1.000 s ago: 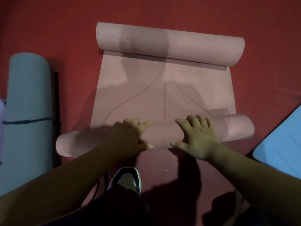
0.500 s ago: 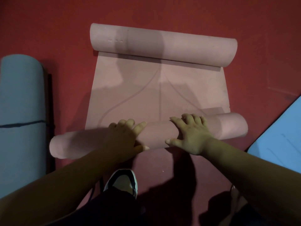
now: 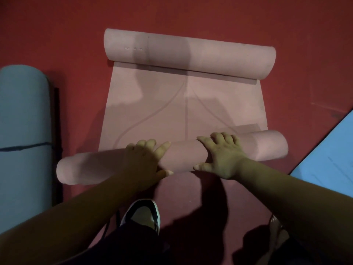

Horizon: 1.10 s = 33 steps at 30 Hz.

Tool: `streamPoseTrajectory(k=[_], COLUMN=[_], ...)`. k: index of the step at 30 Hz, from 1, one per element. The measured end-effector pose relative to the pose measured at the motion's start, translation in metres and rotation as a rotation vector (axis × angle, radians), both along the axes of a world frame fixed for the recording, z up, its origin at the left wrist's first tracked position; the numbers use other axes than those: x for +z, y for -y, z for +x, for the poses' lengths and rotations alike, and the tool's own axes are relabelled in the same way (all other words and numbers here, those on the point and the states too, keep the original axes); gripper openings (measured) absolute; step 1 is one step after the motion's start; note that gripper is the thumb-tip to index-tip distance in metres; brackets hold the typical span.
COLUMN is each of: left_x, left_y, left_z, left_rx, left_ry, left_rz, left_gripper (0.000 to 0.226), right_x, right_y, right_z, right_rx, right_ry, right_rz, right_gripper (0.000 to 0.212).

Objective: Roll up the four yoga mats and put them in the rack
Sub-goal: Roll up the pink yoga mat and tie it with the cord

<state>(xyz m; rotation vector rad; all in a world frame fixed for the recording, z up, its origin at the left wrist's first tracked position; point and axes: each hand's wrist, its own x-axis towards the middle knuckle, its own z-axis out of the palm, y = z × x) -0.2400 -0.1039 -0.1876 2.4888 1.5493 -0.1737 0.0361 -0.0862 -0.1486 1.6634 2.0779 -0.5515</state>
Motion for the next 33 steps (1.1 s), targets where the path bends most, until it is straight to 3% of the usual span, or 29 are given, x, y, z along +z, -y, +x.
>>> streamPoseTrajectory(k=[6,10,14,19,27,33], left_x=[0.007,0.004,-0.006,0.004,-0.013,-0.006], left_y=[-0.014,-0.007,0.003,-0.016,-0.004,-0.019], left_z=[-0.003,0.0,-0.001,-0.002,-0.004,-0.005], left_rx=[0.01,0.0,0.013,-0.009,0.028,0.02], left_ry=[-0.017,-0.053,0.031,-0.051,0.084,0.023], left_rz=[-0.118,-0.014,0.102,-0.006,0.188,0.1], left_gripper=[0.101,0.096,0.091,0.094,0.09,0.089], right_x=[-0.007,-0.004,0.0,-0.002,-0.001,-0.006], right_y=[0.011,-0.002,-0.013,-0.005,-0.026,-0.01], right_z=[0.003,0.003,0.002,0.002,0.001,0.001], right_rx=[0.024,0.026,0.028,0.018,0.029,-0.006], right_ry=[-0.007,0.004,-0.001,-0.006,0.007,0.001], right_rz=[0.087,0.051,0.016,0.035,0.019,0.075], right_gripper=[0.106,0.111,0.113,0.109,0.113,0.107])
